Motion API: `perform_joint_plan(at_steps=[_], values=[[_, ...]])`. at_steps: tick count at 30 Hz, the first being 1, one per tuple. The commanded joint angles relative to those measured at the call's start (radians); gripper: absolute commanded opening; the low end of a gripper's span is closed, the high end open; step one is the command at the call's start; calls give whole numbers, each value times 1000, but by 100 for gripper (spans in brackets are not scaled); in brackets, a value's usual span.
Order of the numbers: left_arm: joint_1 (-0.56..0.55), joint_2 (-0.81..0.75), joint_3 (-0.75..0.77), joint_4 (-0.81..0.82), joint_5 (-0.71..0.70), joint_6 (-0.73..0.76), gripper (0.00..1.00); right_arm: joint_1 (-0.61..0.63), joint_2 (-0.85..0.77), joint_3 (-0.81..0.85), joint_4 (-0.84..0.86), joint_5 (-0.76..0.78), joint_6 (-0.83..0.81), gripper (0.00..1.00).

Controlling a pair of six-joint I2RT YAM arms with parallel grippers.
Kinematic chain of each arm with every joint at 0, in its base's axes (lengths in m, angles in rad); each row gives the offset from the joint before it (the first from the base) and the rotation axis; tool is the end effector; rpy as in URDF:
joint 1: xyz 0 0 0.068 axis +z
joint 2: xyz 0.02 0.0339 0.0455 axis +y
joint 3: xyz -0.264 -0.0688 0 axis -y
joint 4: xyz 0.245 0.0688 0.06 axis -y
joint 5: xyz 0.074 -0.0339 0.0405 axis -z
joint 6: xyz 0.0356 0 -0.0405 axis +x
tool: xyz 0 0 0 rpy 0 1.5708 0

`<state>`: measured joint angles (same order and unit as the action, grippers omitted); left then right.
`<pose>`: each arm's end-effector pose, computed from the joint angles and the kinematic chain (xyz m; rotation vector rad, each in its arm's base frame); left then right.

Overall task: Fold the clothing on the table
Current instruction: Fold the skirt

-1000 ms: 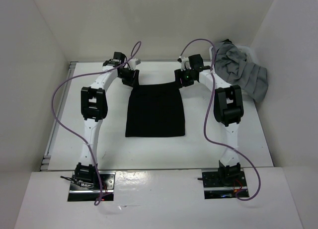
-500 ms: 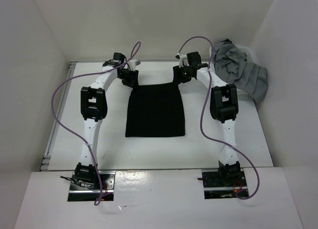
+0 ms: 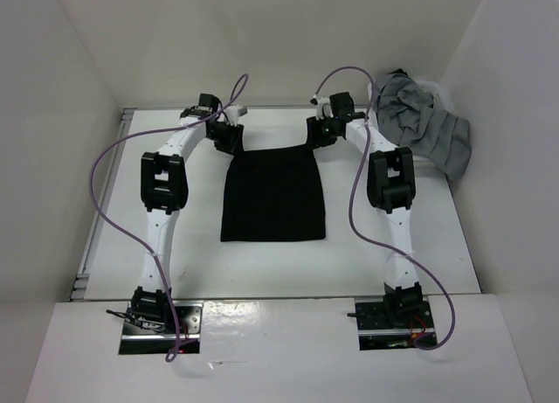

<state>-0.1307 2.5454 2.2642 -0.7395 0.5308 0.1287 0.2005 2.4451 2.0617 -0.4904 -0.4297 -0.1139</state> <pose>0.5382 -0.0889 0.1621 0.5162 2.4672 -0.6838 0.5267 0.1222 0.1653 -0.5656 2.3485 0.5629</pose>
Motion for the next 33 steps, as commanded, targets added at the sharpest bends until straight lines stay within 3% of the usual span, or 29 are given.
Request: perform_joint_plan(at_steps=[1,23,27,30,31,33], values=[[-1,-36,-32,-32,15,17,45,-13,6,51,-5,-4,-18,47],[-1,-54,-61,-14,15,26,45,-23,84,127,-62,-87,-27,38],[-1,-54,-61,-4,15,26,42,-13,94,137,-71,-87,-47,27],[-1,-54,-61,-4,-5,26,32,-13,94,137,-71,-77,-47,6],[-1,-65,-61,-4,-5,26,21,-13,82,137,-71,-76,-47,3],[-1,-65,-61,-4,-26,26,10,-13,69,124,-60,-52,-47,0]])
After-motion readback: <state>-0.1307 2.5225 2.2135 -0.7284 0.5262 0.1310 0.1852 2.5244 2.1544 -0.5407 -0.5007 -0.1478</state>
